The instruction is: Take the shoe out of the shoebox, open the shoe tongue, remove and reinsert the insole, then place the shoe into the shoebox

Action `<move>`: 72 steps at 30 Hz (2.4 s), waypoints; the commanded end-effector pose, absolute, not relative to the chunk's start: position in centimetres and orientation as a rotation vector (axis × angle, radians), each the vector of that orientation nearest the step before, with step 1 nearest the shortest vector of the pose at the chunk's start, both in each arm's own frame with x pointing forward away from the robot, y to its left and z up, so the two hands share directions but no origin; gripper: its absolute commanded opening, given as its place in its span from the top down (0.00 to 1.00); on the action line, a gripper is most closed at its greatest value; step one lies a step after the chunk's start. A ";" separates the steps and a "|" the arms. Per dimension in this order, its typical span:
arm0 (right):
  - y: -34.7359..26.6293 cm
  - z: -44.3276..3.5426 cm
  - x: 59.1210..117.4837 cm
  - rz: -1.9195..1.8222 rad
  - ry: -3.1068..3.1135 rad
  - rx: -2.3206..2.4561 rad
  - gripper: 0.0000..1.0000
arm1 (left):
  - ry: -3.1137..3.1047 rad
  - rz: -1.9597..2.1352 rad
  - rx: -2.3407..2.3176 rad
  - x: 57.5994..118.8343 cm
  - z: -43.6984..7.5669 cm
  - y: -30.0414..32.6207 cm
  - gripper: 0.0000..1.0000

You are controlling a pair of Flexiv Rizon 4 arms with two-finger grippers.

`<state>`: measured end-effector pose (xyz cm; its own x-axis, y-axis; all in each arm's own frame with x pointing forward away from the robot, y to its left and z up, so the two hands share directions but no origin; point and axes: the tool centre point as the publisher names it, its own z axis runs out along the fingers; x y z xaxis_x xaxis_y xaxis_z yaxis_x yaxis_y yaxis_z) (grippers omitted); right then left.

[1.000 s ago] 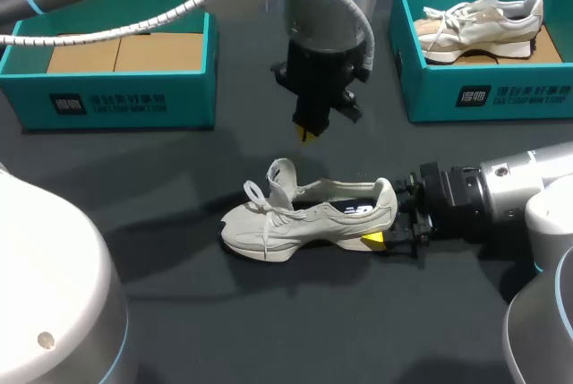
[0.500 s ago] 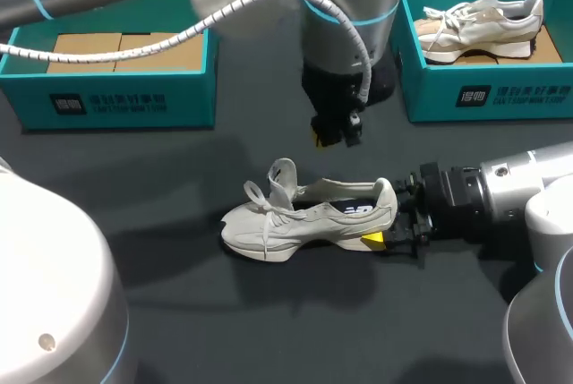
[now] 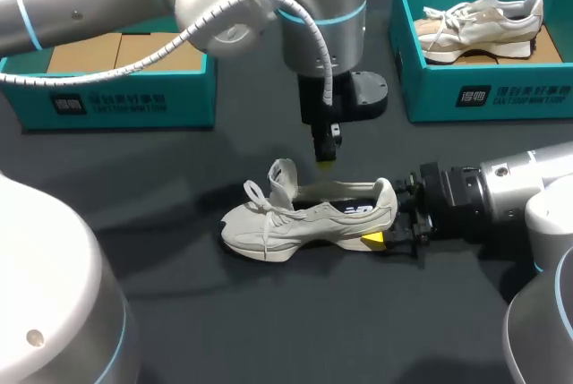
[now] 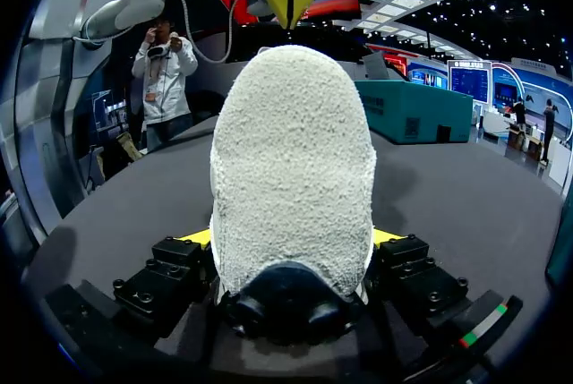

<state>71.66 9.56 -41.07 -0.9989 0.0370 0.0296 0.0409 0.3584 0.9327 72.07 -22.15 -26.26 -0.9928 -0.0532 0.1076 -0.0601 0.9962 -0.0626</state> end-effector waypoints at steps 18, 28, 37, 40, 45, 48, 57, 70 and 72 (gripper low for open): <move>9.6 -41.0 71.6 -1.770 -2.590 -0.075 1.00 | -3.045 0.096 0.021 70.6 -28.4 -23.8 1.00; 9.6 -41.0 71.6 -1.770 -2.590 -0.075 1.00 | -3.036 0.088 -0.042 69.8 -29.7 -24.3 1.00; 9.6 -41.0 71.6 -1.770 -2.590 -0.075 1.00 | -3.032 0.065 -0.057 69.7 -31.7 -24.4 1.00; 9.6 -41.0 71.6 -1.770 -2.590 -0.075 1.00 | -3.022 0.083 -0.022 70.1 -32.4 -24.7 1.00; 9.6 -41.0 71.6 -1.770 -2.590 -0.075 1.00 | -3.015 0.089 -0.024 70.4 -32.5 -24.8 1.00; 9.6 -41.0 71.6 -1.770 -2.590 -0.075 1.00 | -3.015 0.089 -0.024 70.4 -32.5 -24.8 1.00; 9.6 -41.0 71.6 -1.770 -2.590 -0.075 1.00 | -3.011 0.071 0.004 70.8 -34.3 -25.6 1.00; 9.6 -41.0 71.6 -1.770 -2.590 -0.075 1.00 | -3.004 0.061 -0.030 70.4 -36.1 -24.3 1.00; 9.6 -41.0 71.6 -1.770 -2.590 -0.075 1.00 | -2.995 0.058 -0.057 69.9 -36.4 -23.7 1.00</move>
<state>71.66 9.57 -41.07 -0.9989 0.0369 0.0296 0.0409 0.3583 0.9327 70.35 -24.48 -36.13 -0.9886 0.0365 0.1462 0.0327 0.9991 -0.0281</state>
